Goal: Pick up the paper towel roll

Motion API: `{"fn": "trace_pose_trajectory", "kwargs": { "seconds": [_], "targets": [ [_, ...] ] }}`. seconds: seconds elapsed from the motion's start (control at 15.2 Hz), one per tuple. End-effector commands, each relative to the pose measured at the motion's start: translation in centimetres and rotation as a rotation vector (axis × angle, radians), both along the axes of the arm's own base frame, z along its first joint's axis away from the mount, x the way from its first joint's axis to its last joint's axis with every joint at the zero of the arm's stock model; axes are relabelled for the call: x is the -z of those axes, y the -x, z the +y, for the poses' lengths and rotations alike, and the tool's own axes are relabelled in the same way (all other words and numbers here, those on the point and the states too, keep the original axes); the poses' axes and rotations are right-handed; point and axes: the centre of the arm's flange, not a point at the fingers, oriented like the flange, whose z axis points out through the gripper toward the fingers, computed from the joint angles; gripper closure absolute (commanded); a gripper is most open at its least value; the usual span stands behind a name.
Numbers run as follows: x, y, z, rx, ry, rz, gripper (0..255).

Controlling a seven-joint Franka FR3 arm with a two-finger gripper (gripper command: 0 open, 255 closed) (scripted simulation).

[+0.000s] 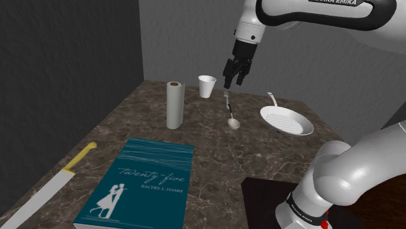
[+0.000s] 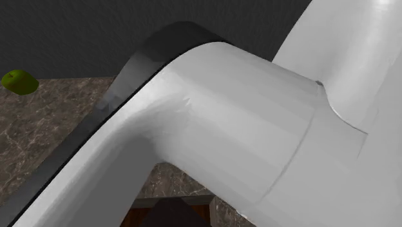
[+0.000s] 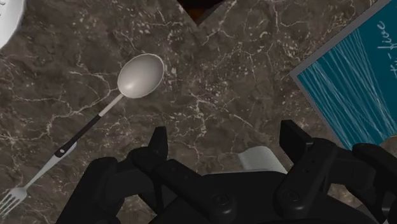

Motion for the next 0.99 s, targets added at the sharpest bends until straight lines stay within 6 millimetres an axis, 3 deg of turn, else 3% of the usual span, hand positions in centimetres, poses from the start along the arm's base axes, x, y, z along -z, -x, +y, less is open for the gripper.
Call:
{"fn": "trace_pose_trajectory", "kwargs": {
  "seconds": [0.0, 0.92],
  "targets": [
    [0.5, -2.3, 1.4, -0.029, 0.013, -0.004, 0],
    [1.9, -17.3, 12.7, -0.225, 0.101, -0.032, 0]
  ]
}}
